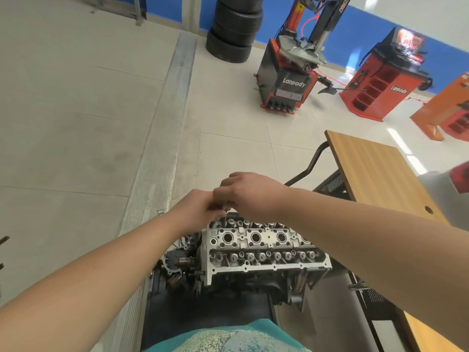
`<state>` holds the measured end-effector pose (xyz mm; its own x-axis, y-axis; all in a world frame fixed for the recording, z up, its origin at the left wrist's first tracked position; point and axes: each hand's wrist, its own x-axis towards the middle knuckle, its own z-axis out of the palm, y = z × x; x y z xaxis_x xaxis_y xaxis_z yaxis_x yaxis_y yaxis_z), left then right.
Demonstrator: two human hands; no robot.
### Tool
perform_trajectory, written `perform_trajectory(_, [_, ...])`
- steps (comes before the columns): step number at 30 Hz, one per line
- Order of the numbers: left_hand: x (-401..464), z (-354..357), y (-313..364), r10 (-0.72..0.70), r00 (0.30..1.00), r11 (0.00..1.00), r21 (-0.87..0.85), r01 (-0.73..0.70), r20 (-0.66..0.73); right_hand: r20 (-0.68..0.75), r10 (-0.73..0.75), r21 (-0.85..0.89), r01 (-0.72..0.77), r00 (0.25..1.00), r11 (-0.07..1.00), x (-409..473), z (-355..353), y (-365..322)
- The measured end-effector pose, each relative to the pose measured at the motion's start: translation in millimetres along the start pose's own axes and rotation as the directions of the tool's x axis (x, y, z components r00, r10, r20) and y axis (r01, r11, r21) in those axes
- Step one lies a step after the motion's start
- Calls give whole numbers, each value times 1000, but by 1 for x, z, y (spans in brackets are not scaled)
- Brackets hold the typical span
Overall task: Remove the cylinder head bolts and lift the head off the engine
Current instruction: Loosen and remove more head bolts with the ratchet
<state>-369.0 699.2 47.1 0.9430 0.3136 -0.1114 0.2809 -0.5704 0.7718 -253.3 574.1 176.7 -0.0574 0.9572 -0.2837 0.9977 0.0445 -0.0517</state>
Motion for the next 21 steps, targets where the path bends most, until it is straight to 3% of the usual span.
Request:
perform_trajectory(2, [-1, -1, -1, -26, 997, 995, -100, 19, -66, -23, 223, 61, -222, 974, 973, 0, -5, -4])
perform_trajectory(5, [1, 1, -3, -76, 980, 977, -210, 37, -182, 41, 442, -53, -440, 896, 897, 10, -3, -10])
perform_trajectory(8, [3, 5, -2, -26, 994, 989, -151, 10, -108, 86, 384, -72, -379, 919, 923, 9, -3, -13])
perform_trajectory(12, [1, 5, -3, 24, 999, 999, -26, -23, 34, 106, 142, 0, -143, 984, 990, -1, -8, -2])
perform_trajectory(15, [2, 0, 2, 4, 1000, 999, -32, -4, -2, 78, 306, 105, -313, 949, 944, 1, -12, -8])
perform_trajectory(17, [2, 0, 3, -26, 997, 994, -104, 19, -70, 81, 462, 16, -465, 883, 885, 9, -8, -11])
perform_trajectory(19, [2, 2, 2, -42, 993, 992, -121, 28, -110, 62, 490, -59, -487, 870, 872, 14, -4, -14])
perform_trajectory(21, [1, 2, -2, -38, 995, 990, -137, 25, -90, 67, 414, -51, -411, 908, 910, 13, -5, -15])
